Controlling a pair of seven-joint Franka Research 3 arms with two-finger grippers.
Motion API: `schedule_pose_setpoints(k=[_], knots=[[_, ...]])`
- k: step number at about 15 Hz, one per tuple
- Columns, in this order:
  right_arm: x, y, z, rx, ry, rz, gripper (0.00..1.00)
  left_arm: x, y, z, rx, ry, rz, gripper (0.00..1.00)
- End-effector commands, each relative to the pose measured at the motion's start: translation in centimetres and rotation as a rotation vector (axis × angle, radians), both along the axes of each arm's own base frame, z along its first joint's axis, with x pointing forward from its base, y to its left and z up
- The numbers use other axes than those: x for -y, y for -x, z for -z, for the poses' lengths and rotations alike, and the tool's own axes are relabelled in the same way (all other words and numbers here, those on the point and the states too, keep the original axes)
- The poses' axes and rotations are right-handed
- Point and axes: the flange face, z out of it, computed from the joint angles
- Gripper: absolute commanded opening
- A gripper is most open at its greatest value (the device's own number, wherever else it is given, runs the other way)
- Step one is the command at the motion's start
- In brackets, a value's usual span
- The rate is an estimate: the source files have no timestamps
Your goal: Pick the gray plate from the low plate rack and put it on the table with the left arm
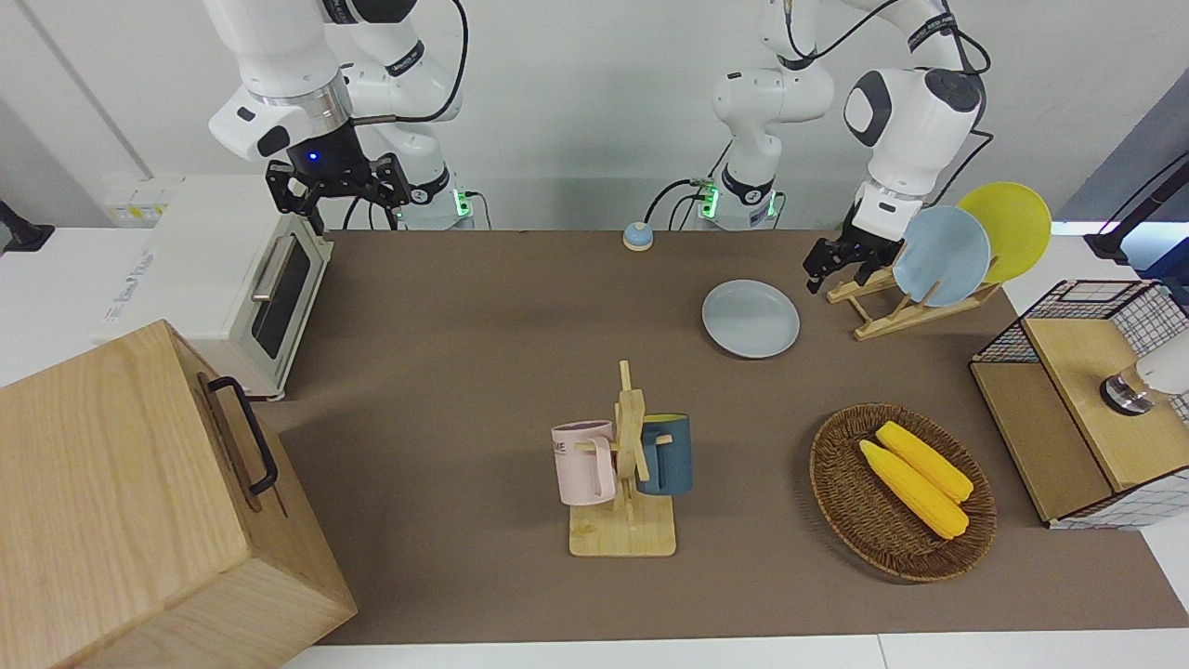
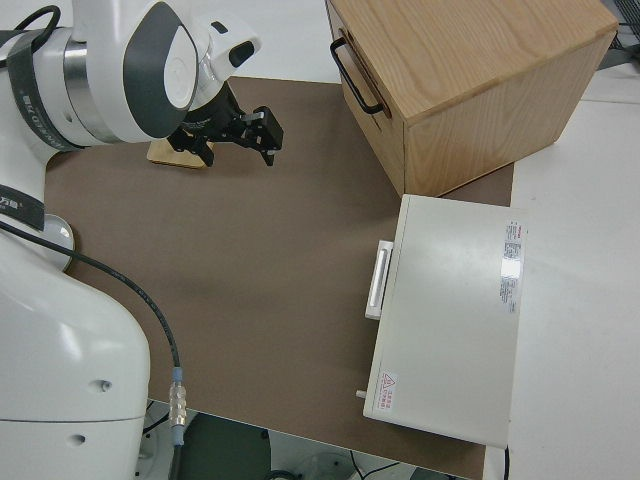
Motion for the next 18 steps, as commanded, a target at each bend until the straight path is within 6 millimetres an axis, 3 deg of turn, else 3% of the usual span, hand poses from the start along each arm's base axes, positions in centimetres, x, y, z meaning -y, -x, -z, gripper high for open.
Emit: schedule_pose_setpoints(k=[1,6,10,14,18], knots=[[0.1,0.2,-0.4,-0.002,0.003,0.014,0.983,-0.5,-1.7,-2.6,-0.012,-0.011,-0.012,0.99],[0.1,0.2,-0.4,-0.002,0.003,0.014,0.983,-2.3,-2.1,-6.8,-0.018,-0.008,0.046,0.99],[0.2,0.2,-0.4,-0.002,0.003,0.015,0.983,-3.6,-1.3,-11.4,-0.083,-0.133,0.135,0.99],[0.1,0.2,-0.4,-0.004,0.002,0.014,0.983,-3.3,0.3,-14.4,-0.154,-0.127,0.157,0.99],[0.1,0.2,-0.4,-0.002,0.003,0.014,0.983,-3.0,0.8,-16.1,-0.172,-0.106,0.198,0.99]])
